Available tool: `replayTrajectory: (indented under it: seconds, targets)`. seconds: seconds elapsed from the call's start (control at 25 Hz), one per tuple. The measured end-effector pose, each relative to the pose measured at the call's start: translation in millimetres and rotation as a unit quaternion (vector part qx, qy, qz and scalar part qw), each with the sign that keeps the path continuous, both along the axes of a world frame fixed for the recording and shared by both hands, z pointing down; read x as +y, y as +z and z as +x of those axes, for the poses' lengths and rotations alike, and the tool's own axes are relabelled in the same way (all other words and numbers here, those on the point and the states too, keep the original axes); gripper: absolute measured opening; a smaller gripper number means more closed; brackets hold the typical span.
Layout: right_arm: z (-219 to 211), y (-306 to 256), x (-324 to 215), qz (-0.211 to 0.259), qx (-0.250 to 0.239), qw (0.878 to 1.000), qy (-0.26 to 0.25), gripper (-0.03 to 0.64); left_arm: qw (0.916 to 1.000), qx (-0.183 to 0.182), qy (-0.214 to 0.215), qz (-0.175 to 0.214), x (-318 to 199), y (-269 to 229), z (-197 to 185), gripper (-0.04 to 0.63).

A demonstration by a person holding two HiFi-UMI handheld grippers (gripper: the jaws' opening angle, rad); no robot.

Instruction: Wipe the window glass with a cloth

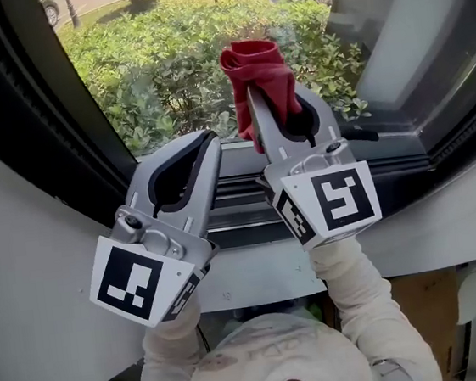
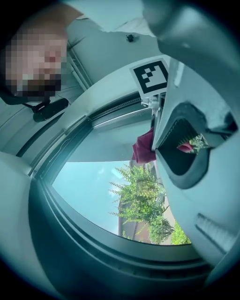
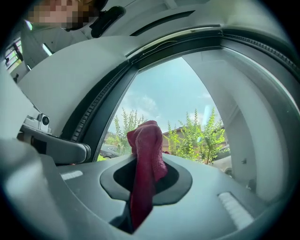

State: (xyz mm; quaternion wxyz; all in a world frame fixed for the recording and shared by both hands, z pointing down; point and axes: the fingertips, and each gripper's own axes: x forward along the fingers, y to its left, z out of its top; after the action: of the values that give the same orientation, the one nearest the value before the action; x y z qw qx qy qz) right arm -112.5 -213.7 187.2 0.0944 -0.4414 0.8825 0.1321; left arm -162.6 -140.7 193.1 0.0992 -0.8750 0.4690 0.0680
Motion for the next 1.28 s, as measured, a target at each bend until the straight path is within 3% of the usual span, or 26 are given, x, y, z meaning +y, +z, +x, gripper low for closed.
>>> replayTrajectory:
  seconds: [0.36,0.6,0.8,1.28]
  targets:
    - [-46,5,6,0.026,0.046,0.998,-0.032,0.072,0.9997,0.001,-0.025,0.005,4,-2,-11,0.1]
    - [-45,1,6,0.042,0.067,0.997,-0.018,0.074,0.9997,0.002,-0.023,0.006,6,-6,-10,0.1]
    - [-2,-6,2,0.04,0.053,0.998,0.014,0.074,0.9999,0.003,-0.011,0.005,2,-9,10,0.1]
    - [147,-17,-21,0.038,0.04,0.995,0.085,0.075,0.9986,-0.015,0.051,0.003,-25,-17,128,0.1]
